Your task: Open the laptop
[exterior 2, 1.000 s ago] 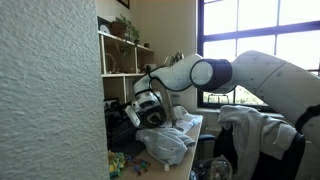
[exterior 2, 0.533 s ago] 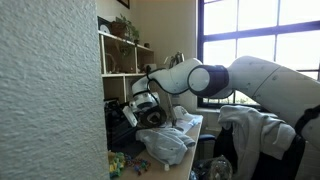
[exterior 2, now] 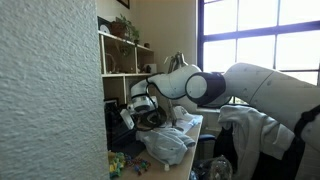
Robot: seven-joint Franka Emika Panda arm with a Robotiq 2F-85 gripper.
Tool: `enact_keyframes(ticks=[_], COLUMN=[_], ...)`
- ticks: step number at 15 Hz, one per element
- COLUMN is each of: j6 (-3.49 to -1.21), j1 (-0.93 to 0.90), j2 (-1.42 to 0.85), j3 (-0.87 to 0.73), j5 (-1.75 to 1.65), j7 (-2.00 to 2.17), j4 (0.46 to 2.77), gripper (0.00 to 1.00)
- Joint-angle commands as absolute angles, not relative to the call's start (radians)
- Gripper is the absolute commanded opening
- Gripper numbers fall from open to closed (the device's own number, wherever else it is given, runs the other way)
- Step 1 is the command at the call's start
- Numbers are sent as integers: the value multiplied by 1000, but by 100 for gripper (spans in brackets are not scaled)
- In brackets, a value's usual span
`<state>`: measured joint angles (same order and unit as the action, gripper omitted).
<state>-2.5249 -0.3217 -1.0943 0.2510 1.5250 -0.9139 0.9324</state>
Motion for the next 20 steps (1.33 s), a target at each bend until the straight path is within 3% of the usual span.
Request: enact_keyframes(ticks=[1,9,20], j6=[-2516,-2517,-2621], j1=[-331,-332,-264], j2=[-1156,-1187,-934], j3=[289,324,362], j5=[1568,1566,1638], j7=[-975,-999,-1133], j4=[825,771,1149], gripper=[100,100,100])
